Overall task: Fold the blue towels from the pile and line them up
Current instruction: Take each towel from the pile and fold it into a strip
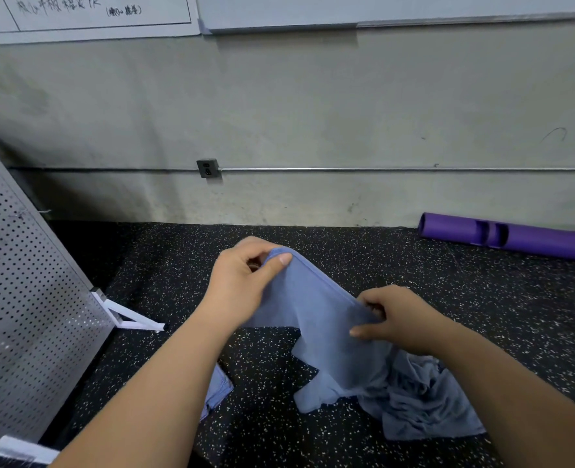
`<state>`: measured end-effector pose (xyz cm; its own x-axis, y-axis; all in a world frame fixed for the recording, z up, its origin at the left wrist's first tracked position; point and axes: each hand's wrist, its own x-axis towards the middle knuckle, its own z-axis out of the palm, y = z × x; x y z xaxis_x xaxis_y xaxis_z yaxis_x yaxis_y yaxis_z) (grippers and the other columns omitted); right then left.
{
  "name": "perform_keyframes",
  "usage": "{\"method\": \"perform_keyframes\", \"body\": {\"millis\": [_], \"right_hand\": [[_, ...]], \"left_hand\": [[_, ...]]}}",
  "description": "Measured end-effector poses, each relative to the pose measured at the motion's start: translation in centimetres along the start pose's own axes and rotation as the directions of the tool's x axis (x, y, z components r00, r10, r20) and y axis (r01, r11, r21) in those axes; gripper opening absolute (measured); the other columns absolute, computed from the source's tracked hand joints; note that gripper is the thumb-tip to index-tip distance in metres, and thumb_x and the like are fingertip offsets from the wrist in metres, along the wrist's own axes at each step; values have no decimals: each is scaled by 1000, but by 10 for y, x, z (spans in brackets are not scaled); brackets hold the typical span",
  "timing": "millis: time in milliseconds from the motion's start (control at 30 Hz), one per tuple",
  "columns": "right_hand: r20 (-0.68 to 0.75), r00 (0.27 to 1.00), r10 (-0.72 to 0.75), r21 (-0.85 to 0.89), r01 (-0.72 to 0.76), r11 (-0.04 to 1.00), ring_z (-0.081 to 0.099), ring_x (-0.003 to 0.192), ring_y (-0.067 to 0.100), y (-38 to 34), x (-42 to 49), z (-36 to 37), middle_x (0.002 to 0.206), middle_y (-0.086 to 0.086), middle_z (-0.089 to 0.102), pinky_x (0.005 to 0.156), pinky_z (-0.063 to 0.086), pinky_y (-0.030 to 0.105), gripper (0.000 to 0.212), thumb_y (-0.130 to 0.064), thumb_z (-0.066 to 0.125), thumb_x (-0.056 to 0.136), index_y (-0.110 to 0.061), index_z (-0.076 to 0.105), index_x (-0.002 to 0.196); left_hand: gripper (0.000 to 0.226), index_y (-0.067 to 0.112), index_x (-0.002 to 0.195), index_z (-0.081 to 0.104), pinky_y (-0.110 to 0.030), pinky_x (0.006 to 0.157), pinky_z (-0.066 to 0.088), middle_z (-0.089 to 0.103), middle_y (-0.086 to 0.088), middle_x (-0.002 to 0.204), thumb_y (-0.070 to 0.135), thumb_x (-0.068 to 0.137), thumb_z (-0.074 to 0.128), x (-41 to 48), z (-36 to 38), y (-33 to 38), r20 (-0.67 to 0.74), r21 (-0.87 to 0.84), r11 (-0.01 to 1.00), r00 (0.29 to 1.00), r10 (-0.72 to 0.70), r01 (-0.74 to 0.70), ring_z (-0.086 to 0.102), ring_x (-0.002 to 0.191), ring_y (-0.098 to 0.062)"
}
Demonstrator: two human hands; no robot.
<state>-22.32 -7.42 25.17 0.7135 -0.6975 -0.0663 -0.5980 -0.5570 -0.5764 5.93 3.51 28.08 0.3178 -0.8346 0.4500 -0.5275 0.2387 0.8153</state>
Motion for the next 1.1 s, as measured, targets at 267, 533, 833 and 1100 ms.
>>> {"method": "perform_keyframes", "body": {"millis": [267, 533, 833, 1100], "right_hand": [[-193, 981, 30, 39, -22, 999, 69, 78, -2, 6, -8, -28, 87, -22, 75, 72, 56, 28, 26, -26, 84, 89, -44, 70, 101], [-386, 922, 14, 128, 39, 991, 63, 73, 11, 9, -20, -45, 82, -12, 71, 72, 49, 34, 25, -25, 80, 92, -34, 60, 102], [-507, 861, -37, 96, 99, 990, 55, 63, 6, 11, -21, -49, 76, -11, 70, 58, 41, 16, 24, -18, 87, 85, -35, 71, 86], [-449, 893, -37, 7, 45, 999, 68, 90, -1, 15, -18, -47, 96, -24, 75, 78, 50, 14, 30, -22, 87, 86, -46, 78, 100]], "left_hand": [[3, 26, 95, 81, -29, 74, 51, 75, 10, 84, 25, 96, 79, 4, -18, -13, -201, -55, 980, 959, -198, 191, 58, 72, -4], [7, 22, 94, 75, -27, 67, 45, 70, 0, 83, 24, 100, 73, 4, -19, -19, -228, -15, 958, 932, -281, 286, 53, 67, -1], [9, 20, 95, 75, -30, 67, 42, 68, -3, 83, 21, 102, 71, 5, -18, -21, -250, -142, 923, 889, -383, 358, 51, 70, -9], [7, 20, 97, 76, -28, 63, 40, 66, 5, 81, 23, 102, 71, 5, -17, -18, -280, -186, 912, 870, -407, 367, 48, 60, 0]]}}
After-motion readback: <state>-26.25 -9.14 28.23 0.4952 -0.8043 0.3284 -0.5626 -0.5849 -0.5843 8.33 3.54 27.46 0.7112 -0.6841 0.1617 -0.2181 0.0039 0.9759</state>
